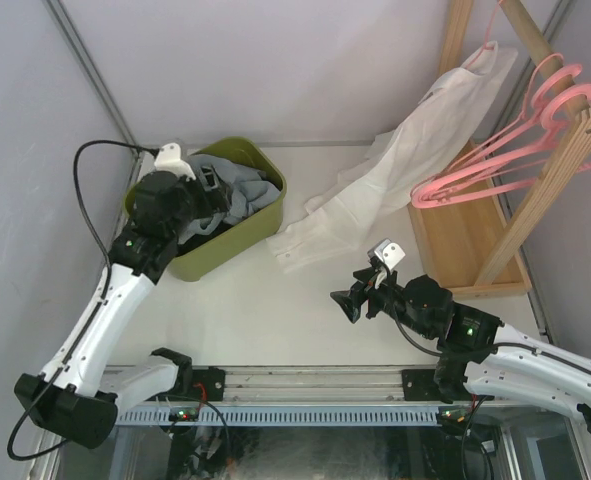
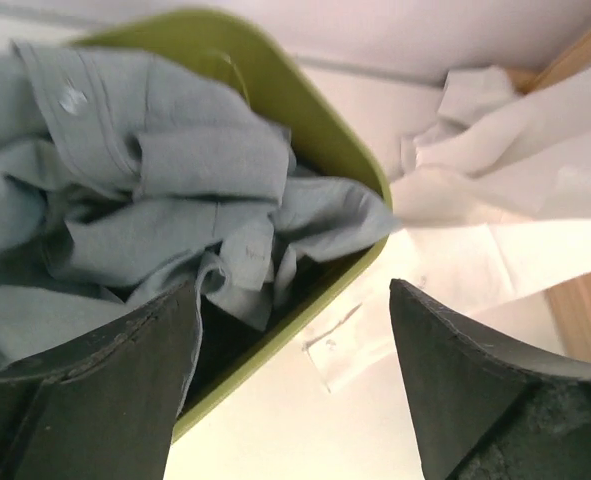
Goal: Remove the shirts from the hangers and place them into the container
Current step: Place the shirt in the bin, then pick up the hanger from the clothesline.
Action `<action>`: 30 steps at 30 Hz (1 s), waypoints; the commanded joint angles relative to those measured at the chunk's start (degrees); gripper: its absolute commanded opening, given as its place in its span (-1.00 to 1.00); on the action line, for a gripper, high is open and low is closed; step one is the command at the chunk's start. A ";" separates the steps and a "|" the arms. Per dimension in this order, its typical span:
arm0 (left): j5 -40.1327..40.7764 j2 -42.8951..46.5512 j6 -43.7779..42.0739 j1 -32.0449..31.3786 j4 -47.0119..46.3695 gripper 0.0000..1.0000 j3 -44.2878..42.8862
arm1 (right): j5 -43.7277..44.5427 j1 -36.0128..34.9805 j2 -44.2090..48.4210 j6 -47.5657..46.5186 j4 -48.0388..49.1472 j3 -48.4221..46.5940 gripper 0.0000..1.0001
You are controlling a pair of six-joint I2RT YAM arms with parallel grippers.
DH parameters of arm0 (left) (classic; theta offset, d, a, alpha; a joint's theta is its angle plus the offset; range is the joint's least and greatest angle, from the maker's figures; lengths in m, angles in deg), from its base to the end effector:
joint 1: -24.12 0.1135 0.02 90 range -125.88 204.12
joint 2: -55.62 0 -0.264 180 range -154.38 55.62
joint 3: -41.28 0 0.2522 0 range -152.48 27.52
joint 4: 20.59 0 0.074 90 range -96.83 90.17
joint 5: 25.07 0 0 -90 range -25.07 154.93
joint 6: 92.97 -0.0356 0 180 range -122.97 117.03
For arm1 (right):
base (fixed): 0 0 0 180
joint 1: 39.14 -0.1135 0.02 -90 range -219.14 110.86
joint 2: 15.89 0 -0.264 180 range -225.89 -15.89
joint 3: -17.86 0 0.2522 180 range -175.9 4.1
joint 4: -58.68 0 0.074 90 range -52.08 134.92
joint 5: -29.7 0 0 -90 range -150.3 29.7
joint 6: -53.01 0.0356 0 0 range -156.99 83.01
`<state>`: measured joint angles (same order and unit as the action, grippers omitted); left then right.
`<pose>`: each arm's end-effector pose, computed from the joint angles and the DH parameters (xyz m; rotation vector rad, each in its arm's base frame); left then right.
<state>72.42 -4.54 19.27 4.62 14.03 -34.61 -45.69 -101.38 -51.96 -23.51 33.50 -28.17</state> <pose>0.2229 -0.0740 0.3755 -0.1352 1.9100 -0.3700 0.0823 0.1371 0.2841 -0.6067 1.7839 0.6898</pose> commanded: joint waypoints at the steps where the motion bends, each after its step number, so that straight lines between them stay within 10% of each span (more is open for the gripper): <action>1: -0.45 -0.93 -3.18 4.53 -0.39 0.63 -7.39 | -0.32 0.01 0.12 0.89 3.01 -1.57 0.39; 13: -4.91 -23.14 3.74 10.47 2.05 0.00 -4.07 | -0.81 -0.22 0.05 2.08 2.89 -1.52 0.38; 30: -12.62 -7.01 0.76 9.29 -6.72 0.43 -5.00 | 0.09 -0.16 -1.43 0.60 1.65 -1.55 0.39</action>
<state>64.39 -17.64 21.30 14.89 13.96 -34.68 -46.02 -101.42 -52.73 -22.77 34.40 -28.17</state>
